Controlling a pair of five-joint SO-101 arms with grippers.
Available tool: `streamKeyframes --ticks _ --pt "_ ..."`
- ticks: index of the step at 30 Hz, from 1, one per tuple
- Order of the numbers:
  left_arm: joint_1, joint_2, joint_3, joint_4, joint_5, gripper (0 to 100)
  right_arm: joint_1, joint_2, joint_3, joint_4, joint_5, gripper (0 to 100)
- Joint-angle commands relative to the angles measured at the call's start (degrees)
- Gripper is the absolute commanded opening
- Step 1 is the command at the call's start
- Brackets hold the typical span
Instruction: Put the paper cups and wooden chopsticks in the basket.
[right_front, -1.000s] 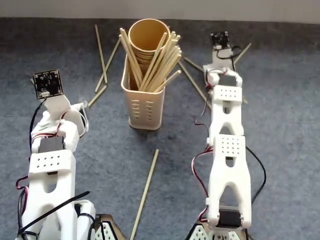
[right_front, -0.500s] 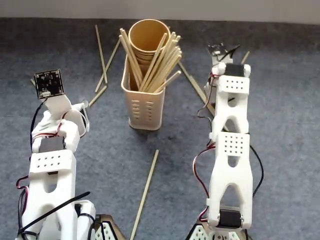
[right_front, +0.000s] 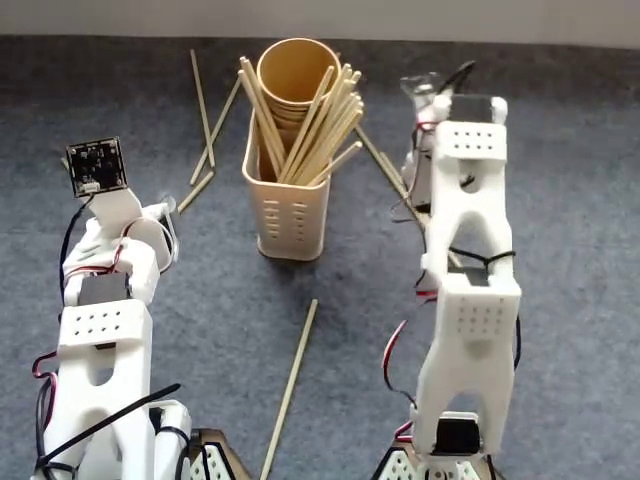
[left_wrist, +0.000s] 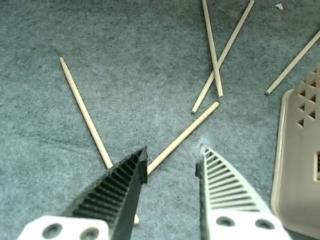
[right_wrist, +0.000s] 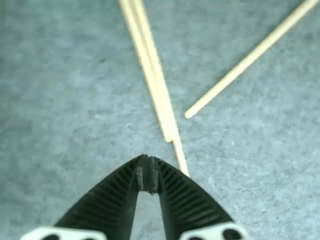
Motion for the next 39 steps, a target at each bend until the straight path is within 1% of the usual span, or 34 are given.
streamKeyframes --ticks 1,6,8,12,14,20,27,28,29,30,31,33,35,39 --pt "0.7 -1.6 -0.2 -1.0 0.2 19 -1.0 -11.2 12.4 -7.2 4.0 0.6" --pt "0.6 -1.6 -0.2 -0.9 0.2 19 -0.8 -11.5 21.5 -25.2 7.3 1.8" --pt "0.7 -1.6 -0.2 -0.9 0.2 19 -0.8 -11.5 24.4 -30.4 7.9 6.6" --pt "0.8 -1.6 -0.2 -0.9 0.2 19 -1.2 -11.2 28.1 -33.3 12.4 20.2" --pt "0.8 -1.6 -0.2 -0.9 0.2 19 -1.5 -9.3 28.4 -32.9 13.4 21.8" --pt "0.8 -1.6 -0.2 -0.9 0.2 19 -1.5 -0.6 28.1 -33.4 13.7 21.6" --pt "0.8 -1.6 -0.2 -0.9 0.2 19 -2.9 1.0 25.9 -32.9 13.7 21.1" --pt "0.8 -1.6 -0.2 -0.9 0.2 19 -2.9 1.0 25.9 -32.9 13.7 18.5" --pt "0.8 -1.6 -0.2 -0.9 0.2 19 -2.9 1.0 25.9 -32.9 13.5 13.2" --pt "0.8 -1.6 -0.2 -0.9 0.2 19 -2.9 1.0 25.8 -32.9 13.3 5.3" --pt "0.8 -1.6 -0.2 -0.9 0.2 19 -2.7 1.0 25.7 -32.9 13.3 0.0" --pt "0.8 -1.6 -0.2 -0.9 0.2 19 -1.5 1.0 25.6 -32.8 13.2 2.9" --pt "0.8 -1.6 -0.2 -0.9 0.2 19 -0.3 0.7 25.5 -32.9 10.5 0.2" --pt "0.8 -1.6 -0.2 -0.9 0.2 19 4.4 -2.4 20.0 -31.8 2.3 0.6"
